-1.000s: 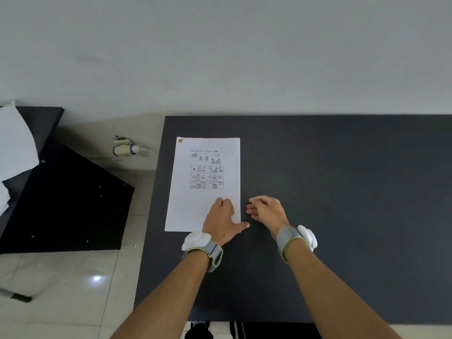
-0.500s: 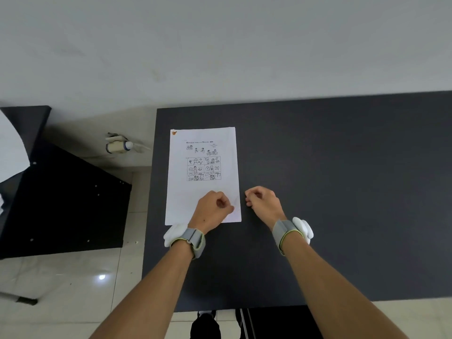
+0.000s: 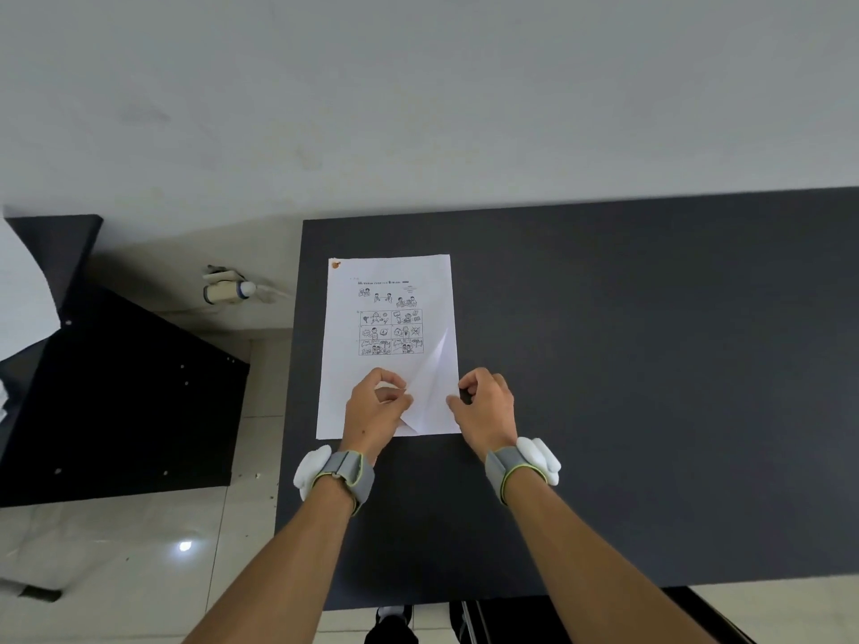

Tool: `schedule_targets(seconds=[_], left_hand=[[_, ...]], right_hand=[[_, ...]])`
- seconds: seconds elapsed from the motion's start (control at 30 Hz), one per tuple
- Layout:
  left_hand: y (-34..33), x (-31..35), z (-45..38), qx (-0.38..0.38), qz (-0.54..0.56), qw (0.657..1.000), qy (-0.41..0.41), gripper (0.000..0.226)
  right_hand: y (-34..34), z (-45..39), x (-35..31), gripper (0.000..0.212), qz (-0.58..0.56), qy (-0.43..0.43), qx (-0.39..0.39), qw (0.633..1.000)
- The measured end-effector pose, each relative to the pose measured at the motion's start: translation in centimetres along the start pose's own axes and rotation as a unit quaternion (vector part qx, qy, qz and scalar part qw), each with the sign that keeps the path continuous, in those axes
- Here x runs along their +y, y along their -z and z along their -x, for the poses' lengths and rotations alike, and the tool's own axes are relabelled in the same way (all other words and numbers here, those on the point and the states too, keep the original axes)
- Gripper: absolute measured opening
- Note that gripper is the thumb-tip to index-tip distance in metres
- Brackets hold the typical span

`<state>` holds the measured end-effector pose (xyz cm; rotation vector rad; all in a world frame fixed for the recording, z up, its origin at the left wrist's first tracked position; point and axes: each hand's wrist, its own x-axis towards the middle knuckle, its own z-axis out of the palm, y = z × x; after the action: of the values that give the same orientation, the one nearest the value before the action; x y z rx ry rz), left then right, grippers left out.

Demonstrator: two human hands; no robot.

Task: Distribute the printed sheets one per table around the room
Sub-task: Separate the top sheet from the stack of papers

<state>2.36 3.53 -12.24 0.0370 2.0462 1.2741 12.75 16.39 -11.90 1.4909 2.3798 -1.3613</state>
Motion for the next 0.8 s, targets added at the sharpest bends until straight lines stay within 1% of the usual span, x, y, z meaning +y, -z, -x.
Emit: schedule_targets(seconds=[0.1,0.2,0.27,0.33,0.4,0.5,0.63,0.8], left_hand=[[-0.1,0.3,0.3,-0.004,-0.07,0.996,-0.05,0.024],[-0.4,0.5,0.5,-0.005,-0.141,0.985,-0.099,0.029],[-0.6,0.5,0.6,-0.013,-0.161,0.981,-0.11,0.033],[-0.7,0.6,0.7,-0.012,-0.167,0.979,-0.113,0.031],[-0.7,0.6,0.6,-0.008,-0.173,0.978,-0.118,0.03],[-0.8,0.5,0.5,-0.006,-0.176,0.977,-0.122,0.029],[-0.9,0.1,0.4,-0.001,-0.179,0.976,-0.122,0.026],[-0.9,0.0,0.4,-0.006,-0.172,0.977,-0.125,0.027]], right_hand=[[-0.3,0.3,0.0,0.014,-0.021,0.007,0.027,0.999],[-0.2,0.4,-0.1,0.008,-0.036,0.026,0.046,0.998],[-0.2,0.4,-0.2,0.011,-0.072,0.022,0.035,0.997],[-0.2,0.4,-0.3,0.016,-0.104,0.007,0.036,0.994],[-0.4,0.4,-0.2,0.022,-0.078,-0.007,0.048,0.996],[-0.9,0.4,0.2,0.034,0.019,-0.002,0.041,0.999],[-1.0,0.5,0.5,0.03,0.048,0.026,0.043,0.998],[-0.8,1.3,0.3,0.025,0.074,0.083,0.052,0.992]])
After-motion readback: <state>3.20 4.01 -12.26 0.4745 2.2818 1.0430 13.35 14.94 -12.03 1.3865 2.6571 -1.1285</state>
